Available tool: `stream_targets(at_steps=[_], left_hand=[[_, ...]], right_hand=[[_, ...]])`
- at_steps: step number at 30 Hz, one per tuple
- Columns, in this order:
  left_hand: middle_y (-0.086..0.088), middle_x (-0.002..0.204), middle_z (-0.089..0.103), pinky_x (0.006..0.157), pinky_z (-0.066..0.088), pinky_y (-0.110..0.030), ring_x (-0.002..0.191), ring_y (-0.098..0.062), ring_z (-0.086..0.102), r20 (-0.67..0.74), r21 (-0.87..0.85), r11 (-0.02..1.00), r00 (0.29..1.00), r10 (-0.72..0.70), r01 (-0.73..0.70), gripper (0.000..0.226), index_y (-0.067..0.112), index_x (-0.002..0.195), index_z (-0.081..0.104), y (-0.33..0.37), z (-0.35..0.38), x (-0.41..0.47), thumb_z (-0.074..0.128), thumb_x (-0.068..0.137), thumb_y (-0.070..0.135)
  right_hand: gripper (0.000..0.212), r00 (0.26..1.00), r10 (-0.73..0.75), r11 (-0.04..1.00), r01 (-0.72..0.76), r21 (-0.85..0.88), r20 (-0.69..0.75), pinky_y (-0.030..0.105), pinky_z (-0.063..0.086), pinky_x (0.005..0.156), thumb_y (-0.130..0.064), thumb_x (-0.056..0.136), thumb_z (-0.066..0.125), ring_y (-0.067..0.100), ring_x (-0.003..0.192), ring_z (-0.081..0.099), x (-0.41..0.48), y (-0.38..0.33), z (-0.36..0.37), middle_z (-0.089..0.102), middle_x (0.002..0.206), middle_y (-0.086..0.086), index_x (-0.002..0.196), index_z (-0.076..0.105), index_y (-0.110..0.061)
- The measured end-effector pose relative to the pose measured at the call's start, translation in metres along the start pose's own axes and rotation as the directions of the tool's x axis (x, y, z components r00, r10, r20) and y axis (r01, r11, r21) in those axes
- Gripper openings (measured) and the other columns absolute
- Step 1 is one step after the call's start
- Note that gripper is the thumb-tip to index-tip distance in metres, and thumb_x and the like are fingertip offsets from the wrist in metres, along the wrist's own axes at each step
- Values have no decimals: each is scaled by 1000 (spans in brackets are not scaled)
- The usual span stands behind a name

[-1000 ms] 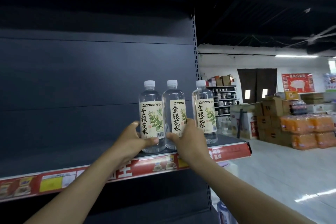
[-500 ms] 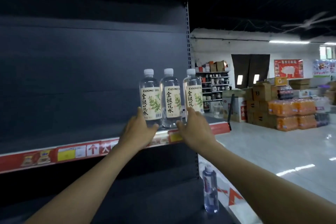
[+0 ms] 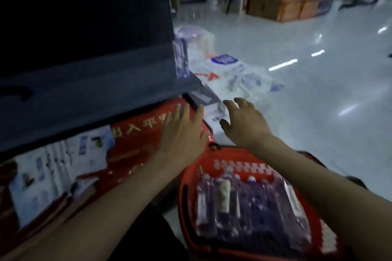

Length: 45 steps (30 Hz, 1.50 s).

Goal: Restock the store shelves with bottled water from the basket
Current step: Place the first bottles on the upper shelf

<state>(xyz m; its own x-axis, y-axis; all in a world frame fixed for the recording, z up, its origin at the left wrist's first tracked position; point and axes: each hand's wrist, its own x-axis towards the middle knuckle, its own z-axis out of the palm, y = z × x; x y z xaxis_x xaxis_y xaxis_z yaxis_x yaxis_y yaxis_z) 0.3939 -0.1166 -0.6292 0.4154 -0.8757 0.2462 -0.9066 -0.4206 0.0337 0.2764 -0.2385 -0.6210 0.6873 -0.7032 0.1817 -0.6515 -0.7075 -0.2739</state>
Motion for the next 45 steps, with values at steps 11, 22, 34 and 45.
stream_targets(at_steps=[11,22,34,45], left_hand=[[-11,132,55,93,46,-31,115,-31,57,671,-284,878,734,-105,384,35,19,127,52,68,184,-95,53,92,24],[-13,96,67,80,53,-37,90,-29,64,770,-360,552,574,-279,752,3,9,93,60,79,251,-78,61,90,10],[4,102,73,88,56,-40,93,-18,70,839,-383,503,520,-163,775,49,28,100,62,76,252,-68,85,59,41],[-1,106,73,90,57,-43,95,-19,70,885,-404,309,454,-108,861,57,19,110,56,82,256,-57,89,64,17]], right_hand=[[87,836,398,864,-480,150,378,40,52,83,-80,77,29,36,94,62,-156,160,104,62,109,17,130,47,-13],[64,516,712,466,-855,229,476,39,56,76,-31,88,63,39,106,62,-167,228,170,57,128,21,140,32,-9],[91,408,718,236,-905,354,564,41,59,75,-21,66,88,36,104,61,-154,219,199,48,128,22,136,31,-14],[109,504,412,323,-860,395,760,46,57,89,-6,54,90,31,108,63,-160,193,215,63,115,9,141,25,-18]])
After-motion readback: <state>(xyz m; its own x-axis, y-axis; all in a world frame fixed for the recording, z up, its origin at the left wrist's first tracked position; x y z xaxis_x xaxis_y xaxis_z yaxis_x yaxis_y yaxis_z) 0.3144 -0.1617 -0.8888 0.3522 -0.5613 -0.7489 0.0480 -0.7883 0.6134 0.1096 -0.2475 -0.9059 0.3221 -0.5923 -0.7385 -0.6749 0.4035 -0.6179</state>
